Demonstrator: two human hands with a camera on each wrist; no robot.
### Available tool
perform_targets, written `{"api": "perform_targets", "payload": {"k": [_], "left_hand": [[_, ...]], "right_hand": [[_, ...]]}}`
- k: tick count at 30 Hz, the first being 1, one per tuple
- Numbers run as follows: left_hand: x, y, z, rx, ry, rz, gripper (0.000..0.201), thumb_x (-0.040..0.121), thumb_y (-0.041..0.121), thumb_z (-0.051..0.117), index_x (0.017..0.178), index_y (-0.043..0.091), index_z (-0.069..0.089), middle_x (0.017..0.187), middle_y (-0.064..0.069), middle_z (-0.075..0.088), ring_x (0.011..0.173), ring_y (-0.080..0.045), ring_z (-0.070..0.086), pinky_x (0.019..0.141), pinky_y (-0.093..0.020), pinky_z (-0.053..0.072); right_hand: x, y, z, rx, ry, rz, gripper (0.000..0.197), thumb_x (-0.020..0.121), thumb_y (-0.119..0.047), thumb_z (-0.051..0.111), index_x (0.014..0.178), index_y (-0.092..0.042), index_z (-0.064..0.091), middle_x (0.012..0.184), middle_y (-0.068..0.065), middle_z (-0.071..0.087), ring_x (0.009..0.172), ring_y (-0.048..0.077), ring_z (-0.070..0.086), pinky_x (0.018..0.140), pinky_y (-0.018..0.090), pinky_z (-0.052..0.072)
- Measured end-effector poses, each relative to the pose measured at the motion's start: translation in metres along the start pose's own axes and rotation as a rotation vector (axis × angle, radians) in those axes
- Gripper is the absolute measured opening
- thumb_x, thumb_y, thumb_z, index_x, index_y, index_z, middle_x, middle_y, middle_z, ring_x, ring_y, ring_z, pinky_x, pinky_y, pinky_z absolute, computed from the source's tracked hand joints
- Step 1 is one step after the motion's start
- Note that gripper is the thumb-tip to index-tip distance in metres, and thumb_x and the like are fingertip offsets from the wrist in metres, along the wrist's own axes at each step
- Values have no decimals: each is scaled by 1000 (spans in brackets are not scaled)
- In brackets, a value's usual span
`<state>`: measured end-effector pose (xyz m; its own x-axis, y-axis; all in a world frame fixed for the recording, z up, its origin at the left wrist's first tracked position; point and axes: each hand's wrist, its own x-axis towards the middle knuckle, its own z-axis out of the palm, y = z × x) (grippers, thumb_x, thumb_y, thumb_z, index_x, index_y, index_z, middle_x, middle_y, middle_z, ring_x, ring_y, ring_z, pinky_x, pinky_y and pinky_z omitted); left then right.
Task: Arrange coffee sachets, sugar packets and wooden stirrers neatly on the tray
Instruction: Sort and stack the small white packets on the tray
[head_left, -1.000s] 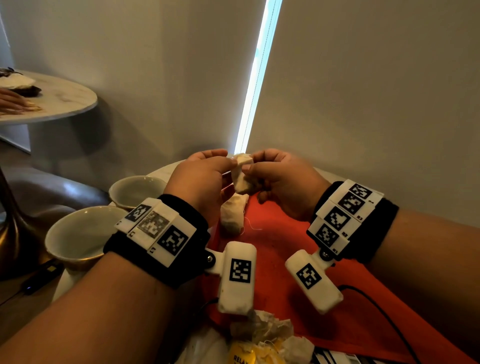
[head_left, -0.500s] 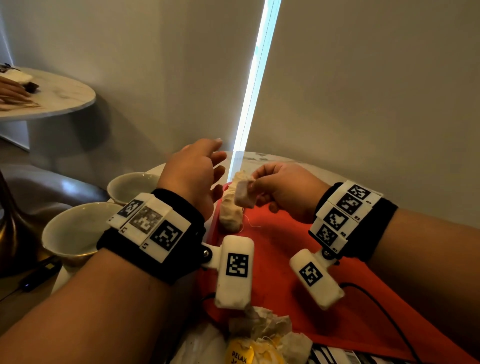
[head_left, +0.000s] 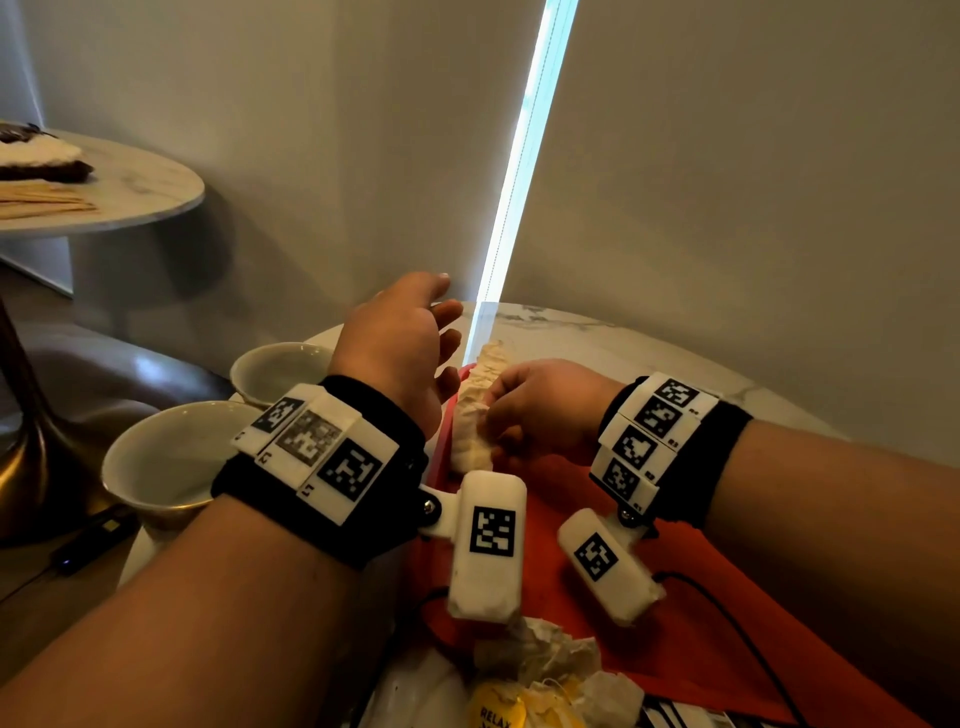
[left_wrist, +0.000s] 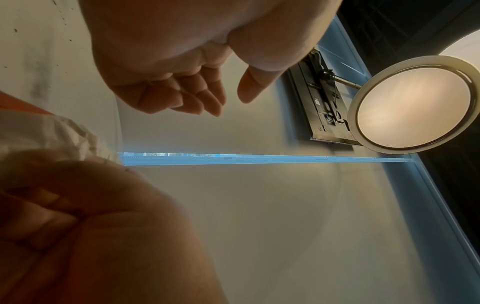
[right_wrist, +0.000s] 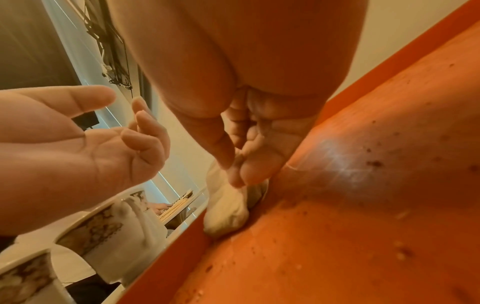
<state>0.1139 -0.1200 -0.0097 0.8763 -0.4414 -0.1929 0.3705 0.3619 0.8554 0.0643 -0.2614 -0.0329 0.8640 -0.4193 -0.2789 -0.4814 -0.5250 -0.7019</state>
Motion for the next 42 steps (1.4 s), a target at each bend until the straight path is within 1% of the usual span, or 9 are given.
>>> {"api": "perform_targets", "payload": {"k": [4, 7, 12, 16, 21, 29, 34, 38, 42], "left_hand": [[1, 0, -1, 18, -6, 9, 14, 101, 32, 52, 106, 28, 65, 97, 8, 65, 94, -14, 57, 66, -34, 42], [1, 0, -1, 13, -3, 6, 18, 101, 33, 51, 112, 26, 65, 100, 7, 65, 96, -15, 57, 67, -35, 43], [3, -1, -1, -2, 17, -6, 19, 98, 36, 54, 110, 26, 65, 101, 7, 66, 95, -15, 57, 65, -35, 42], [6, -3, -1, -5, 3, -14, 16, 99, 35, 53, 107, 27, 64, 98, 7, 64, 93, -14, 57, 65, -34, 41], [10, -3, -3, -40, -10, -17, 15, 95, 37, 55, 98, 26, 64, 93, 7, 64, 86, -14, 56, 62, -34, 40], [1, 3, -3, -129, -59, -35, 17, 96, 36, 52, 92, 23, 61, 88, 5, 61, 75, -13, 52, 61, -31, 39], [-4, 9, -8, -185, -84, -45, 18, 95, 35, 52, 96, 21, 61, 91, 3, 61, 75, -14, 53, 61, -31, 41], [-10, 7, -8, -179, -89, -50, 18, 95, 35, 51, 98, 21, 62, 94, 3, 62, 78, -14, 54, 62, -32, 42], [-13, 5, -7, -178, -97, -57, 18, 96, 35, 50, 99, 21, 61, 95, 3, 61, 81, -15, 55, 65, -33, 42]], "right_hand": [[-5, 1, -2, 71, 4, 20, 7, 86, -9, 73, 91, -9, 69, 85, 13, 71, 64, 21, 67, 73, 39, 60], [-13, -3, -8, 158, 50, -5, 3, 91, -8, 67, 92, -9, 64, 82, 12, 64, 63, 22, 64, 61, 35, 55], [-26, -7, -6, 367, -249, 16, 12, 96, -6, 60, 102, 1, 67, 95, 22, 69, 83, 32, 70, 75, 42, 57], [-22, -8, 3, 321, -281, 41, 15, 99, -4, 52, 104, 2, 65, 97, 20, 68, 87, 30, 66, 83, 39, 54], [-24, -5, -6, 283, -200, -26, 14, 95, -2, 55, 95, -5, 68, 81, 12, 65, 62, 20, 61, 58, 31, 48], [-84, -8, -35, -57, -266, -20, 5, 94, -10, 64, 94, -14, 68, 87, 11, 65, 72, 23, 62, 56, 30, 45], [-137, -17, -23, -514, -375, -7, 43, 82, -45, 74, 123, -36, 62, 109, -6, 69, 87, 9, 69, 74, 29, 60], [-167, -20, -3, -738, -415, 1, 80, 66, -70, 76, 137, -54, 42, 124, -17, 59, 103, 7, 62, 92, 35, 55], [-180, -19, 22, -753, -400, -55, 88, 69, -58, 82, 144, -45, 39, 133, -18, 58, 115, 9, 59, 102, 35, 51]]}}
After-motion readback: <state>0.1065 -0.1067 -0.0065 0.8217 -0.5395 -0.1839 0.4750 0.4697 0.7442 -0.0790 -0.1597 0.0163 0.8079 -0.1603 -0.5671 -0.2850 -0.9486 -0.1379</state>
